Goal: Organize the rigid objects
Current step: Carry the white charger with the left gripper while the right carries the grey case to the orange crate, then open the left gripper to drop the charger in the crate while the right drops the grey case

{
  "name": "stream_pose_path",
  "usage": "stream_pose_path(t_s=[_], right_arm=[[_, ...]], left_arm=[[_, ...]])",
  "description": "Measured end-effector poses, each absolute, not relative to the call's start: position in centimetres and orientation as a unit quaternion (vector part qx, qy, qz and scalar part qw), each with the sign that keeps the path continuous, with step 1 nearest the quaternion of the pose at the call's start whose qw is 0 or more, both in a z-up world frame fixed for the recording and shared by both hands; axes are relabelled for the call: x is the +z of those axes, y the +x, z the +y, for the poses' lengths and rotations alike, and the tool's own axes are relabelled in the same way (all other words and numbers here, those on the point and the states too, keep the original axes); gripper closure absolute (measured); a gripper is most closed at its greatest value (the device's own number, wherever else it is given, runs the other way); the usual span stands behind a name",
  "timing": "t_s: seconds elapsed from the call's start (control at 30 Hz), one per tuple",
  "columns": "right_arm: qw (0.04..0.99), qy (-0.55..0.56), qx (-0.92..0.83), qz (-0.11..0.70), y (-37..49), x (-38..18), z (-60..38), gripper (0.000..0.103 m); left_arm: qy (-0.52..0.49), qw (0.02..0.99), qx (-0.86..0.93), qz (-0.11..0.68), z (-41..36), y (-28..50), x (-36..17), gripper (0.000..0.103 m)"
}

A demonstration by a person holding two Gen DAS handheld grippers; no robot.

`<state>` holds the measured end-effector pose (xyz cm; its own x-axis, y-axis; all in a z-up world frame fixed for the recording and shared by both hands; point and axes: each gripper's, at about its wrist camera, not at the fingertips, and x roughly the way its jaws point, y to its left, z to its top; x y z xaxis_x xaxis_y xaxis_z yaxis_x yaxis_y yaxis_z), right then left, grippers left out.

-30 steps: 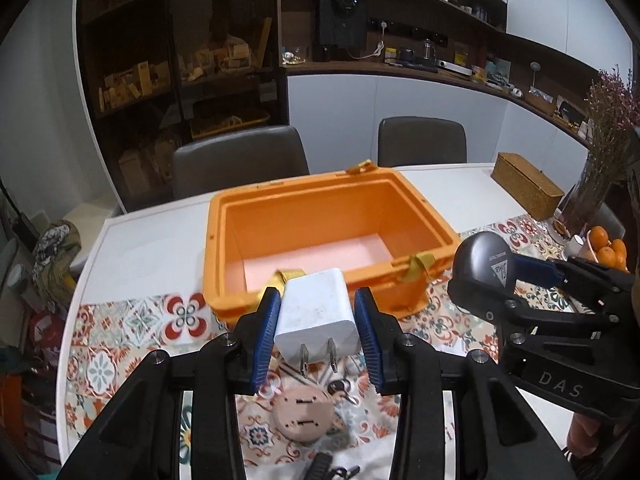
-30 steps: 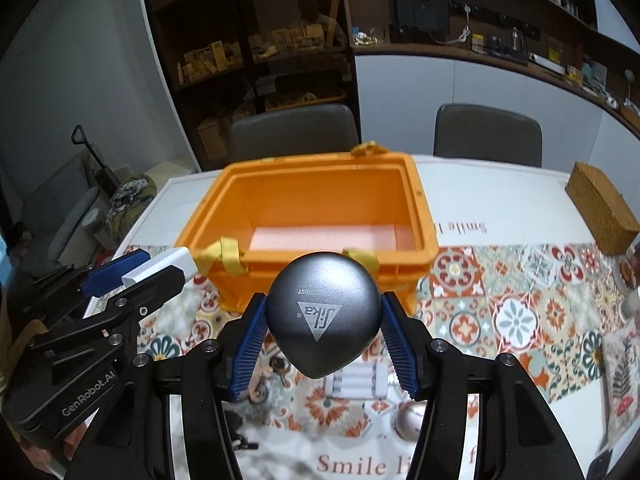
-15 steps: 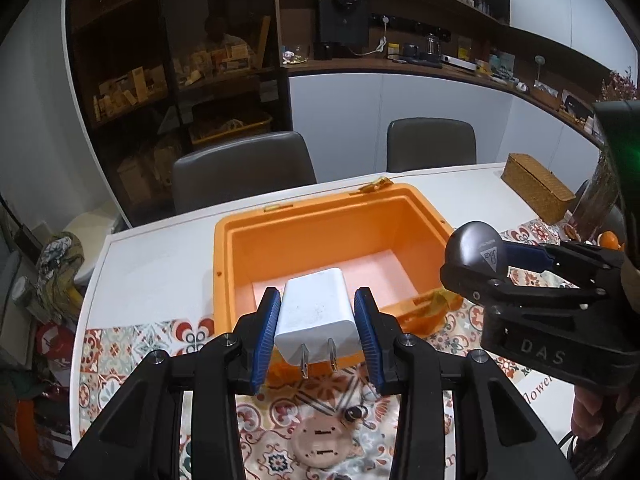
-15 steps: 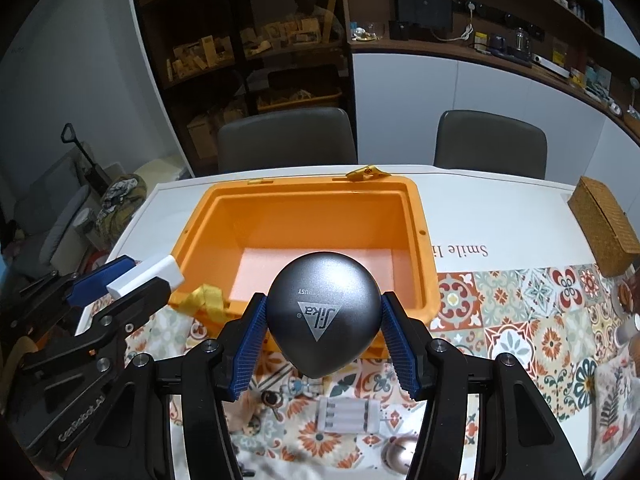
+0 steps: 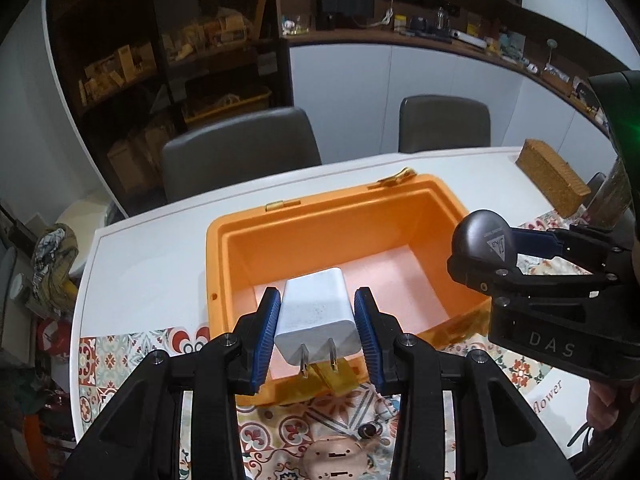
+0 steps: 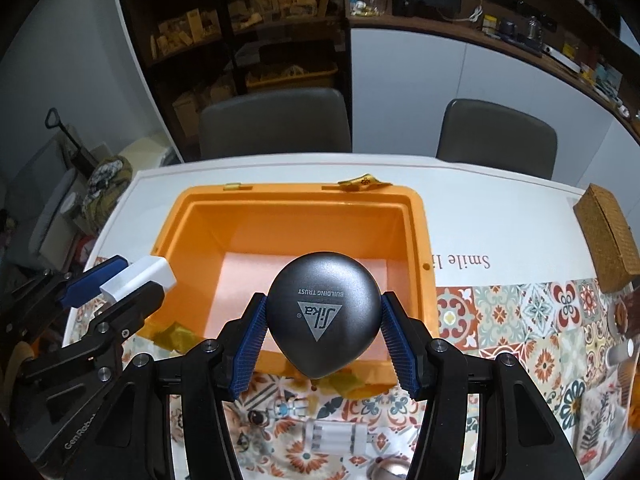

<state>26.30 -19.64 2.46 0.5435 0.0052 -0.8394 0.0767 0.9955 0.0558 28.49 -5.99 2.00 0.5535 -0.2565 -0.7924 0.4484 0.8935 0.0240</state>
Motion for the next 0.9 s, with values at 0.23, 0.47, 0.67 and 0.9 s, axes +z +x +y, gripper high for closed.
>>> stream_pose_path(t_s=[0.23,0.47,0.67,0.9], right_arm=[[0.861,0.043,-0.026,0.506,28.1,0.6,-19.8,0.047],[0.854,0.041,-0.029,0.518,29.2,-0.4,-19.9,0.047],[0.851,0.043,-0.031,0.522,29.6,-0.9,-20.1,0.047],[0.848,0.046,-0.028,0.527,29.8,-1.3,-20.1,0.047]], left_arm=[[0.109,0.860,-0.197,0.457,-6.4,30.5,0.4,0.065],[0.107,0.852,-0.189,0.476,-6.9,32.1,-0.7,0.064],[0.114,0.850,-0.166,0.487,-6.7,32.5,-1.3,0.048],[0.115,0.850,-0.135,0.496,-5.7,32.5,-1.6,0.029]])
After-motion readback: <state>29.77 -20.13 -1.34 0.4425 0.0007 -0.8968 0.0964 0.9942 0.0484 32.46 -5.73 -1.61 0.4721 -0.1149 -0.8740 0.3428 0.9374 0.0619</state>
